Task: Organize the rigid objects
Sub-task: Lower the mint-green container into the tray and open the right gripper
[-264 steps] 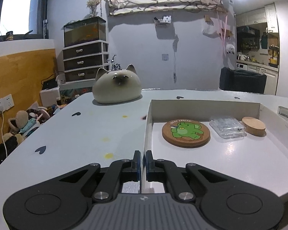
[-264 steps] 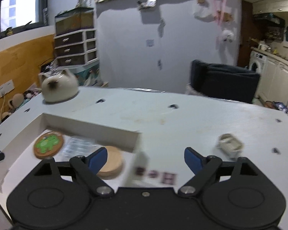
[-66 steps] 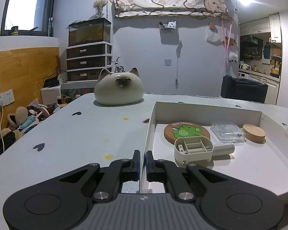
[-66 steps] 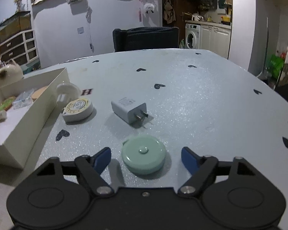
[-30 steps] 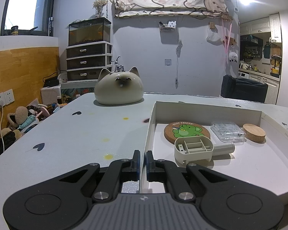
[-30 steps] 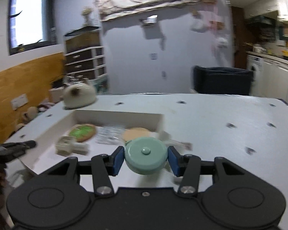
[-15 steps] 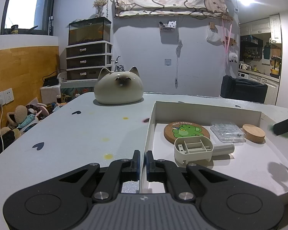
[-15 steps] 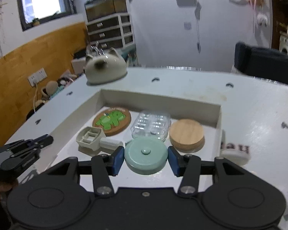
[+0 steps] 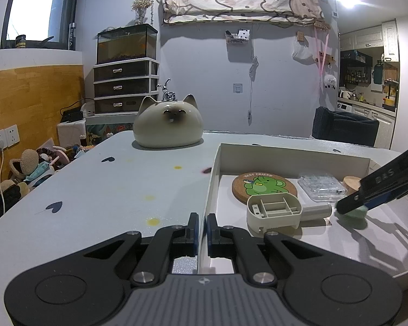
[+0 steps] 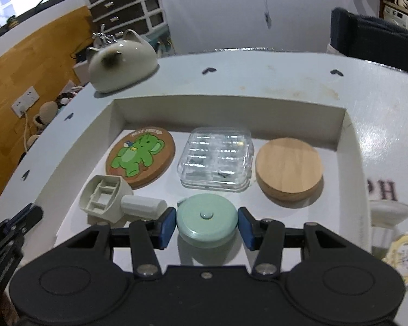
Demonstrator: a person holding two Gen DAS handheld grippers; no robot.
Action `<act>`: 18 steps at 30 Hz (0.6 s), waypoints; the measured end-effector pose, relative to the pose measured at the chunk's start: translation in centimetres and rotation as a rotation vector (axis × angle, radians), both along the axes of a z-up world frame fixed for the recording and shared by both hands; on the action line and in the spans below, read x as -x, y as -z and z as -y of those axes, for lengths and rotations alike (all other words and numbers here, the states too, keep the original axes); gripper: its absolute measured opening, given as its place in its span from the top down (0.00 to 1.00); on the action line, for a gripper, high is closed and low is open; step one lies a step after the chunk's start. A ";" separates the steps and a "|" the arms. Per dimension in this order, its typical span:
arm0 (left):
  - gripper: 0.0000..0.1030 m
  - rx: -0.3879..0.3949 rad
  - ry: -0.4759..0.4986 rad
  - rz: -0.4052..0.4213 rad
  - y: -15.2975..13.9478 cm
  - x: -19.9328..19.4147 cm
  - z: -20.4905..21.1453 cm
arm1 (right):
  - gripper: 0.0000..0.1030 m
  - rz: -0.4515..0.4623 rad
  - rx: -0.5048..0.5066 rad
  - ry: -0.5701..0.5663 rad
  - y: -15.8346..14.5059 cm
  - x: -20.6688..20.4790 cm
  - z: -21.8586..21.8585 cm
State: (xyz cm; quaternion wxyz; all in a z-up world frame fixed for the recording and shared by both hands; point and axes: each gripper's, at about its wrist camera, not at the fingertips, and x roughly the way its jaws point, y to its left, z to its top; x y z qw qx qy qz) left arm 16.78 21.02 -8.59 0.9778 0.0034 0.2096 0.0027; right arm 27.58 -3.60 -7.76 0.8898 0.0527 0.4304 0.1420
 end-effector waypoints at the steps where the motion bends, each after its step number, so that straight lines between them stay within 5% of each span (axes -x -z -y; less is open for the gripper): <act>1: 0.95 0.000 0.000 0.000 0.0 0.0 0.0 | 0.51 0.010 0.004 0.003 0.1 -0.1 -0.1; 7: 0.95 0.000 0.000 0.000 0.0 0.0 0.0 | 0.49 0.024 0.006 0.017 0.1 -0.4 -0.8; 18: 0.95 0.000 0.000 0.000 0.0 0.0 0.0 | 0.24 0.025 -0.011 -0.021 -0.8 0.8 -0.8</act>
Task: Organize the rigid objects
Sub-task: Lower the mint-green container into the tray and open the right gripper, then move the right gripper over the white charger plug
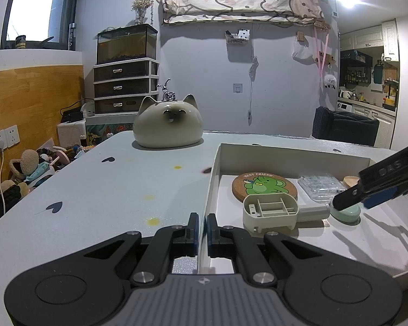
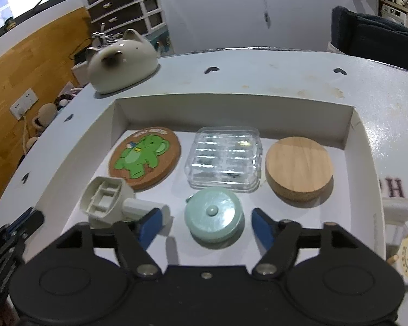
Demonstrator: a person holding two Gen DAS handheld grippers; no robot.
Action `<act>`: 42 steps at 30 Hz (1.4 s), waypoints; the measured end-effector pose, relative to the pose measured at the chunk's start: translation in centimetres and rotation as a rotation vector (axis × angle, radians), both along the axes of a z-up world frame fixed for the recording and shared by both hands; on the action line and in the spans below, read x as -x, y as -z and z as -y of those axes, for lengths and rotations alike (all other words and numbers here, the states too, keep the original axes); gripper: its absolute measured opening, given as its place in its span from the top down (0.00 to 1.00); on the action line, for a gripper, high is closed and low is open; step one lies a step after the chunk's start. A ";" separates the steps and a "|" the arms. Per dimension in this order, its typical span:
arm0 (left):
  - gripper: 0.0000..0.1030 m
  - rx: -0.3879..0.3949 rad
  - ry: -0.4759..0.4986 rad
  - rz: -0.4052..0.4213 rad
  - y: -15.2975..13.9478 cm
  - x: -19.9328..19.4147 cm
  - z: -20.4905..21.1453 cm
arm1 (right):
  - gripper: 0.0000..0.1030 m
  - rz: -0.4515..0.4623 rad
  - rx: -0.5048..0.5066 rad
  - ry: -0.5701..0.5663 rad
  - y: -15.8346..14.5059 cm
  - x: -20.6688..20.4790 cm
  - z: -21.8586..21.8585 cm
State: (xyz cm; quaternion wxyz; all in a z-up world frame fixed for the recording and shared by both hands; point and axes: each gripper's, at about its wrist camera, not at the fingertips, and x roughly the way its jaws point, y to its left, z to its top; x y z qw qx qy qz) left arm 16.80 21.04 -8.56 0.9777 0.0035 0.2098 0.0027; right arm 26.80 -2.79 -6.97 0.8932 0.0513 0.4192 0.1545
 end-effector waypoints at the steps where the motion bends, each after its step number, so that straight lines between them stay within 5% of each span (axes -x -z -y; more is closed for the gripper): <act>1: 0.95 0.000 0.000 0.000 0.0 0.0 0.0 | 0.23 0.011 0.005 -0.007 -0.3 0.3 0.0; 11: 0.95 0.000 0.000 0.000 0.0 0.0 0.0 | 0.03 0.109 -0.023 -0.070 -4.1 4.2 1.8; 23: 0.95 -0.001 0.000 0.000 0.0 0.0 0.0 | 0.00 0.313 -0.028 -0.039 -8.5 9.9 7.1; 33: 0.95 -0.001 0.000 -0.001 0.0 0.0 0.0 | 0.00 0.371 0.002 0.198 -8.0 12.4 14.4; 42: 0.95 -0.002 0.000 -0.001 0.0 0.0 0.0 | 0.00 0.312 0.072 0.499 -4.8 13.4 21.0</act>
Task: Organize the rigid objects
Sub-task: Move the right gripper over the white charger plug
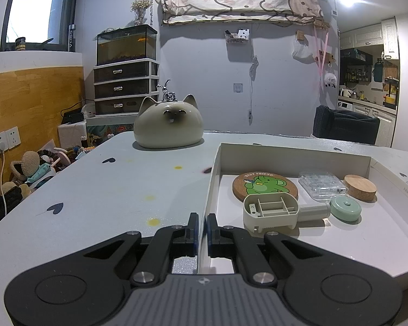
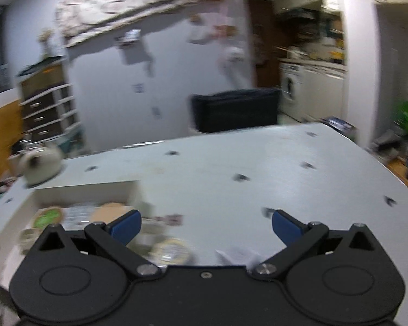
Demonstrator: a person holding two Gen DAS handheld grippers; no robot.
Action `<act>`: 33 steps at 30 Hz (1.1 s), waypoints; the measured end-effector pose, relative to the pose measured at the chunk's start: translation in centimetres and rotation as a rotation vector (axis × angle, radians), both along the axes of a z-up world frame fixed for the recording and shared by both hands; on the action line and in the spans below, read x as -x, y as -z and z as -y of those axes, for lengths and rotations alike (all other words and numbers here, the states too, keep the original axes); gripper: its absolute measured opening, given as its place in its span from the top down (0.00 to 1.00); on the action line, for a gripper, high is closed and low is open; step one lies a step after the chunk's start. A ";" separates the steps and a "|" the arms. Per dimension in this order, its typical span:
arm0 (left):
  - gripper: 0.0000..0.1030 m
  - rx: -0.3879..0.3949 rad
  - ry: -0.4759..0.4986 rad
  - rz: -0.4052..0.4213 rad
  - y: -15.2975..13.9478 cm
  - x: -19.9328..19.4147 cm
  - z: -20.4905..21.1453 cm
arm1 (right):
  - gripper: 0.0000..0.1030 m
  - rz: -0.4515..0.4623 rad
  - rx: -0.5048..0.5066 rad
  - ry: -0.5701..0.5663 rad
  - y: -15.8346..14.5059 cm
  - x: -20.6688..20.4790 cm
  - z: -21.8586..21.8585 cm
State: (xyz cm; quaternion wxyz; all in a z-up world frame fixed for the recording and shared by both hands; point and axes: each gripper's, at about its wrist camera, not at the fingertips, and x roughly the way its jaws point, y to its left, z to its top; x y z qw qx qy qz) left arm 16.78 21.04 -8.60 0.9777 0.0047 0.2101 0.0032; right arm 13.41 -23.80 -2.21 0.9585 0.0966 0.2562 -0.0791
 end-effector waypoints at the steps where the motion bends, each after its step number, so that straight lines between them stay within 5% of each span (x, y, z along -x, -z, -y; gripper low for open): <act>1: 0.95 0.000 0.000 0.000 0.0 0.0 0.0 | 0.00 -0.012 -0.006 0.018 0.5 0.0 0.5; 9: 0.95 0.000 0.000 0.000 0.0 0.0 0.0 | 0.02 -0.135 -0.041 0.105 5.9 -0.2 2.6; 17: 0.95 -0.001 0.000 0.000 0.0 0.0 0.0 | 0.35 -0.082 -0.096 0.004 7.5 2.4 0.4; 33: 0.95 0.001 0.000 -0.001 0.0 0.0 0.0 | 0.34 -0.098 -0.111 0.011 8.7 -3.6 1.1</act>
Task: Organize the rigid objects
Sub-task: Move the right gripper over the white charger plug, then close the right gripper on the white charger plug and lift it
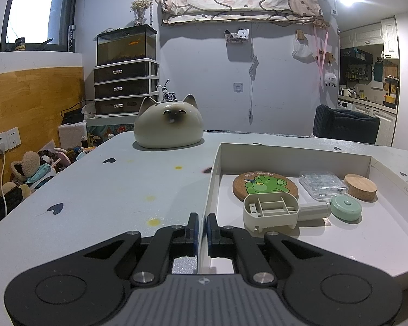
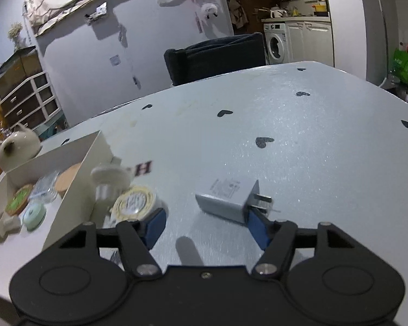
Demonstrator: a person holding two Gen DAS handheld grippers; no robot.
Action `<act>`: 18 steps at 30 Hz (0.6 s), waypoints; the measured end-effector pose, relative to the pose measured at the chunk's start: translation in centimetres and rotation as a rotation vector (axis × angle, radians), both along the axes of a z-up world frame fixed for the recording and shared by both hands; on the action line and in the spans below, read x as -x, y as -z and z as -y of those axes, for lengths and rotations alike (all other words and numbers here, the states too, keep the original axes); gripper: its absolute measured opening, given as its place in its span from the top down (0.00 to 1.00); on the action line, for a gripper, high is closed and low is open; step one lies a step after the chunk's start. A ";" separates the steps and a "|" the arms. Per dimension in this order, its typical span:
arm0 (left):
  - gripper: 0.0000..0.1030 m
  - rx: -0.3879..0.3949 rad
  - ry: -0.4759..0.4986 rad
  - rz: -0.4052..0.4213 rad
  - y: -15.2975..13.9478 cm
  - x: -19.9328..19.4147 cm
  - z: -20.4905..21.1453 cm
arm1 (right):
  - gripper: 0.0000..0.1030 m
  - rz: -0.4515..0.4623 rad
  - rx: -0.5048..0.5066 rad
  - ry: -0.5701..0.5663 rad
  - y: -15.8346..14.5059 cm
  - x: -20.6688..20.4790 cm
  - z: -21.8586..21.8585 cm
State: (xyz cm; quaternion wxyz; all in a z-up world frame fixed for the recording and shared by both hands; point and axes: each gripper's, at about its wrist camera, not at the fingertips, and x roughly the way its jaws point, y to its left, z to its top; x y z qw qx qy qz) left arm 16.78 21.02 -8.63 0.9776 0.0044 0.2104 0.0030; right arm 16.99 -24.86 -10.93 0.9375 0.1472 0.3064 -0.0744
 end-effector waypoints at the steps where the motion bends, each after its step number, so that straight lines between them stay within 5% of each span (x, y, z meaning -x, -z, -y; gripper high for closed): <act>1: 0.95 -0.002 0.000 0.000 0.0 0.0 0.0 | 0.34 -0.002 0.015 0.004 0.0 -0.4 0.1; 12: 0.95 -0.005 -0.001 0.000 0.1 0.0 0.0 | 0.45 -0.050 0.215 0.025 0.4 -3.3 -0.1; 18: 0.95 -0.010 -0.002 -0.002 0.1 0.0 -0.1 | 0.50 -0.031 0.215 0.017 0.5 -2.9 0.4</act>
